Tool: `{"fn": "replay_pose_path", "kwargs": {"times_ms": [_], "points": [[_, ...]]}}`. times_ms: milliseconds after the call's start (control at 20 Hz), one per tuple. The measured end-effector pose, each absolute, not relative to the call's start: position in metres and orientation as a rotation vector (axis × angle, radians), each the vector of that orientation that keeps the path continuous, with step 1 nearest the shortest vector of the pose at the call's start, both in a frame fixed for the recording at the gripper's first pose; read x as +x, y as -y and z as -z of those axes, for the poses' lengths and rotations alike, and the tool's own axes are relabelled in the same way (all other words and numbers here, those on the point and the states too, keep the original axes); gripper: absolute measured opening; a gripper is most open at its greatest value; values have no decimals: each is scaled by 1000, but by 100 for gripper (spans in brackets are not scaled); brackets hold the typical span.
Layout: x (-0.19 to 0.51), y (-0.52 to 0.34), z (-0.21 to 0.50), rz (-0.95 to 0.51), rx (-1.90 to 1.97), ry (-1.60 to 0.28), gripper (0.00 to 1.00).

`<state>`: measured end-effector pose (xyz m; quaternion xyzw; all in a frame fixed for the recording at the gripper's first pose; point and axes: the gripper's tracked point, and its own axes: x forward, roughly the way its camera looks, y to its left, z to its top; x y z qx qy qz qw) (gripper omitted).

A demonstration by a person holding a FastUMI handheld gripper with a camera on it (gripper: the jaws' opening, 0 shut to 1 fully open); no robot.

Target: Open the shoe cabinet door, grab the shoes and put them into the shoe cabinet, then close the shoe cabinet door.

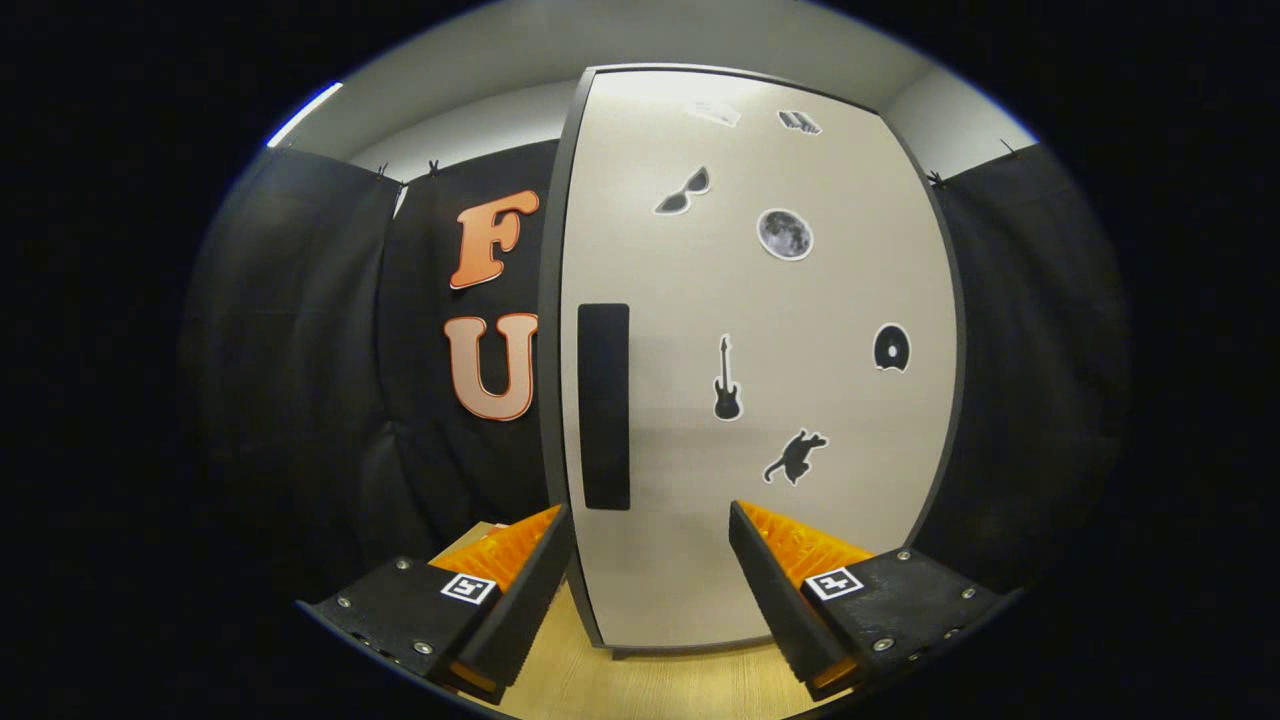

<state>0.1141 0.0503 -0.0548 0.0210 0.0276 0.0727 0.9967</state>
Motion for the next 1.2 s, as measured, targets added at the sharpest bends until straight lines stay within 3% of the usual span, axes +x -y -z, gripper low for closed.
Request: {"fn": "replay_pose_path", "kwargs": {"times_ms": [550, 1200], "points": [[-51, 102, 31, 34, 36, -44, 96], [-105, 104, 17, -7, 55, -21, 96]]}}
